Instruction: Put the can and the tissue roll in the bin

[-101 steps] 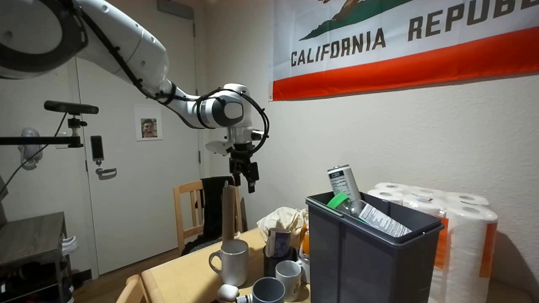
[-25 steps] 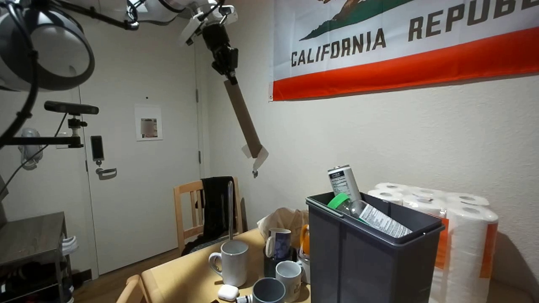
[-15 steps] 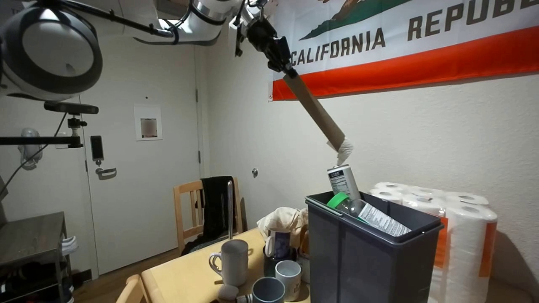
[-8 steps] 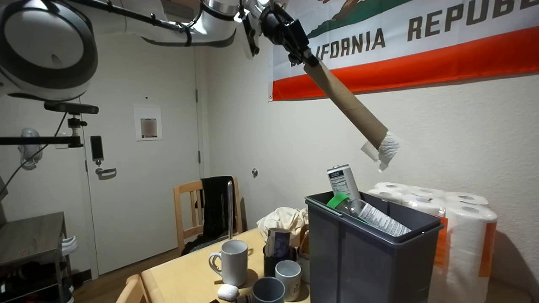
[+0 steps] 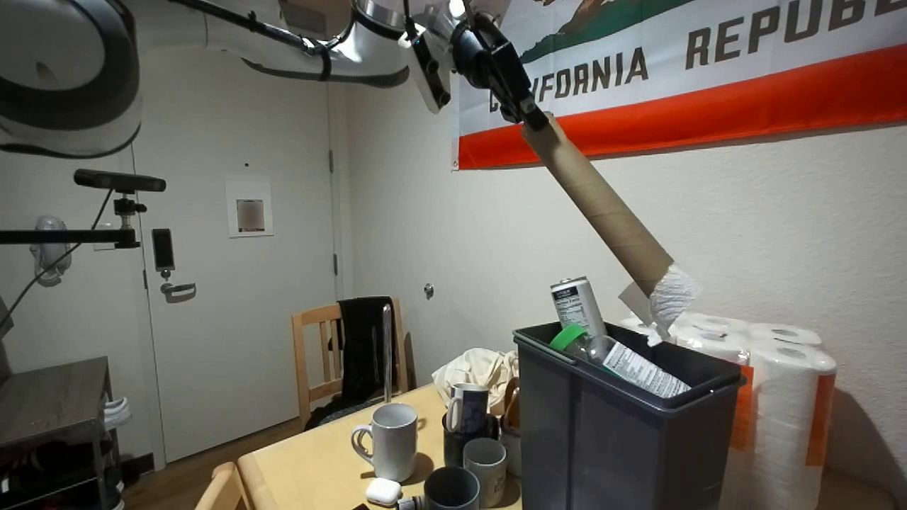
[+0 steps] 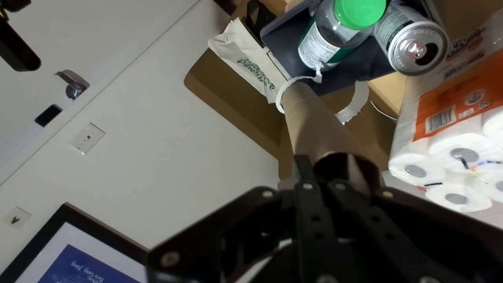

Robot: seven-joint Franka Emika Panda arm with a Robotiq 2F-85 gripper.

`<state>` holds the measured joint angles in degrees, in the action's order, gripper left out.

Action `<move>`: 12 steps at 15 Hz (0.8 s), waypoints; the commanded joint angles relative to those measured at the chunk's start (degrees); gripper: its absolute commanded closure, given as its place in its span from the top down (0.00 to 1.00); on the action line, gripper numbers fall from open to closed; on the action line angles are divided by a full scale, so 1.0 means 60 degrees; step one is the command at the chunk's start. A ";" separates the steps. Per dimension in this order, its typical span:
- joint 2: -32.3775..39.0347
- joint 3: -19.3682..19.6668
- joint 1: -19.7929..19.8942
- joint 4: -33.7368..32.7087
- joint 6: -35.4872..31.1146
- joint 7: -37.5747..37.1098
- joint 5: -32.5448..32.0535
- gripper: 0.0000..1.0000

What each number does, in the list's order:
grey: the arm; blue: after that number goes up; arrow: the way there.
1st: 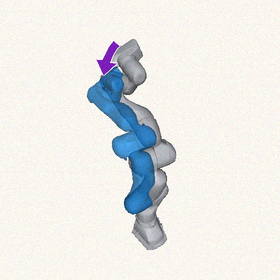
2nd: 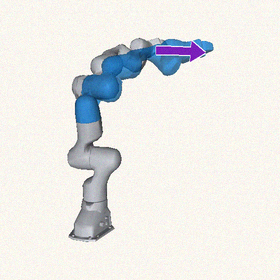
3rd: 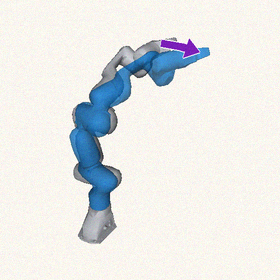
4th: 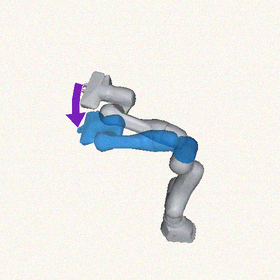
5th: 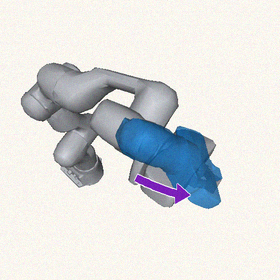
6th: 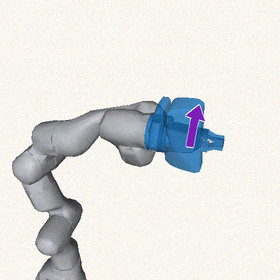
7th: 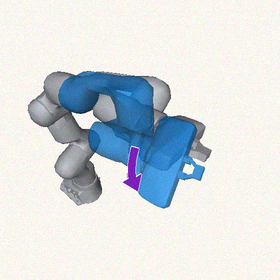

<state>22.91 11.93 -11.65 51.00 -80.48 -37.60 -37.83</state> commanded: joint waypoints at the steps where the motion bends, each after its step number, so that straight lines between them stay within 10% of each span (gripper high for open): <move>1: -0.0908 -0.0067 0.0085 0.1775 -0.0708 -0.0785 0.0215 0.00; 12: -0.1994 -0.0011 0.0444 0.5146 -0.2296 -0.1860 0.0646 0.00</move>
<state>15.76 11.93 -9.45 73.48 -89.26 -46.29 -34.65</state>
